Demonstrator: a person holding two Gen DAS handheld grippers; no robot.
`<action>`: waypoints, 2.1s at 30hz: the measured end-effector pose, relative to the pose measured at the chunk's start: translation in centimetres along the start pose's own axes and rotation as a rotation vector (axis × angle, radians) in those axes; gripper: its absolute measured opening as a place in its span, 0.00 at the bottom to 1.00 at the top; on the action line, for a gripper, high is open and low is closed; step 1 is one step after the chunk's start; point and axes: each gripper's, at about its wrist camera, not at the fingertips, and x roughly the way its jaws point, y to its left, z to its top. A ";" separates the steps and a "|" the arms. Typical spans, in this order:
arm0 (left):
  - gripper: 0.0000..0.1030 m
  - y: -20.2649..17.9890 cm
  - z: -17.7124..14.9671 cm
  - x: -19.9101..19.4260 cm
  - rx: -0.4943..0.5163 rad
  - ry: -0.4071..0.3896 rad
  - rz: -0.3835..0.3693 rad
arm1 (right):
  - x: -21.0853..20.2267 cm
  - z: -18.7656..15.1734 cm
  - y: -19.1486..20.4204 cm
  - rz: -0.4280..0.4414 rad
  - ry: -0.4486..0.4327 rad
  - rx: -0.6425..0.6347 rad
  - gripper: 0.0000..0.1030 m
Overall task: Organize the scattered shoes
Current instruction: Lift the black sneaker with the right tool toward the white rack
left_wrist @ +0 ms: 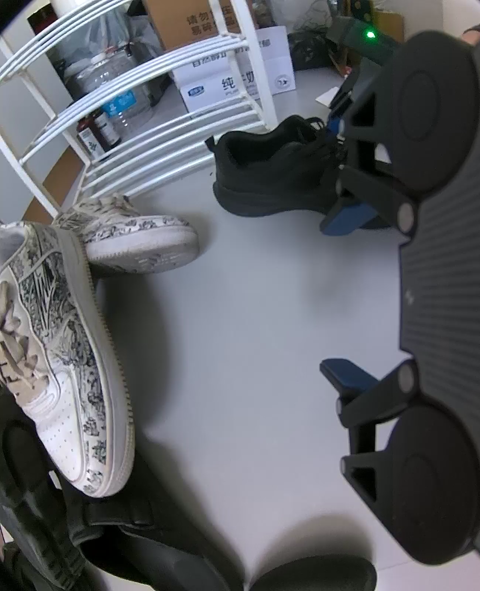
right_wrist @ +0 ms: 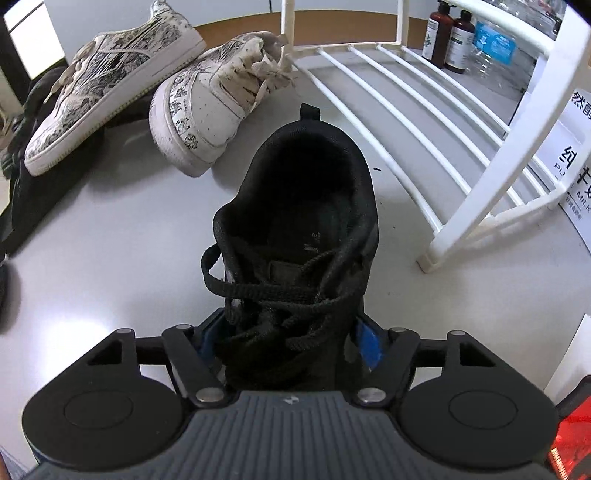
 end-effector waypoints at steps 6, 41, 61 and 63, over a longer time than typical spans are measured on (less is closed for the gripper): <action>0.74 0.0 -0.1 0.4 0.001 0.008 0.006 | -0.4 -1.0 -1.3 0.009 -0.009 -0.022 0.72; 0.74 -2.0 -0.6 1.3 0.006 0.021 0.021 | -0.1 -0.6 -3.6 -0.041 -0.035 0.012 0.75; 0.74 3.1 2.5 -3.3 -0.041 -0.087 0.115 | -1.0 -2.0 -5.0 -0.075 0.005 -0.015 0.71; 0.74 3.2 3.1 -4.6 -0.032 -0.101 0.122 | -1.0 -2.0 -4.9 -0.074 0.009 -0.018 0.76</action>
